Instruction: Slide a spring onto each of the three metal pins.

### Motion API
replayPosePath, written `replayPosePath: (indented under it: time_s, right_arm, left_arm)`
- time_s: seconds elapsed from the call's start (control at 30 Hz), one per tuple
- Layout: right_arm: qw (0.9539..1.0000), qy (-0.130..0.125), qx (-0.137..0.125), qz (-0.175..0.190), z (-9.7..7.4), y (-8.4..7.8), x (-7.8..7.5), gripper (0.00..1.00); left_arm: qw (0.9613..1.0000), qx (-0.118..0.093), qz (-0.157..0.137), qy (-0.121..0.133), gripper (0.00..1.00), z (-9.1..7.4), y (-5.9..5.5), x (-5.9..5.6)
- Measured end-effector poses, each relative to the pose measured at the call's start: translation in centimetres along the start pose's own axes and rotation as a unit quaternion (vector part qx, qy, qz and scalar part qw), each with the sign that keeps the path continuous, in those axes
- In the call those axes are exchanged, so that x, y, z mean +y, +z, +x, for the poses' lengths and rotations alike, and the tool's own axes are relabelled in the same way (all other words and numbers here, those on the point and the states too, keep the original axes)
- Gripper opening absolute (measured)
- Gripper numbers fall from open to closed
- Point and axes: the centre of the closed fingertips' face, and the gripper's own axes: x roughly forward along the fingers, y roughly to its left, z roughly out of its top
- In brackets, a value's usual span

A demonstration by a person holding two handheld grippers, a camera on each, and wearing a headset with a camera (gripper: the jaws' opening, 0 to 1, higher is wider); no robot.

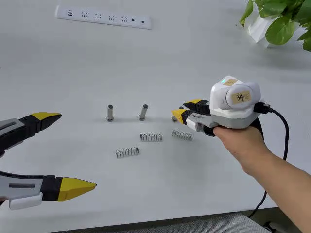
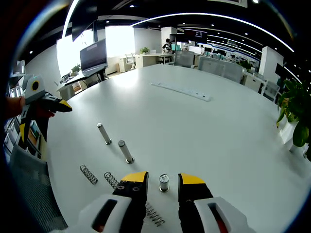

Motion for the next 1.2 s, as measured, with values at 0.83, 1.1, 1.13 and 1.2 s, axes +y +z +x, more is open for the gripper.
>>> replayPosePath:
  time_s: [0.83,1.1,1.13,1.2]
  right_arm:
    - [0.9959,0.063,-0.039,-0.052,-3.2,0.3,0.6,0.54]
    - [0.9922,0.089,-0.050,-0.072,-4.7,0.0,1.1,0.63]
    - [0.9920,0.092,-0.049,-0.071,-4.9,-0.1,1.2,0.64]
    - [0.9910,0.098,-0.048,-0.077,-5.2,-0.4,1.2,0.66]
  left_arm:
    - [0.9999,0.003,0.010,0.002,0.98,-0.2,0.4,-0.1]
    - [0.9999,0.006,0.014,0.003,0.98,-0.3,0.5,-0.1]
    - [0.9999,0.007,0.015,0.003,0.98,-0.3,0.5,-0.1]
    - [0.9998,0.008,0.016,0.004,0.98,-0.3,0.6,-0.1]
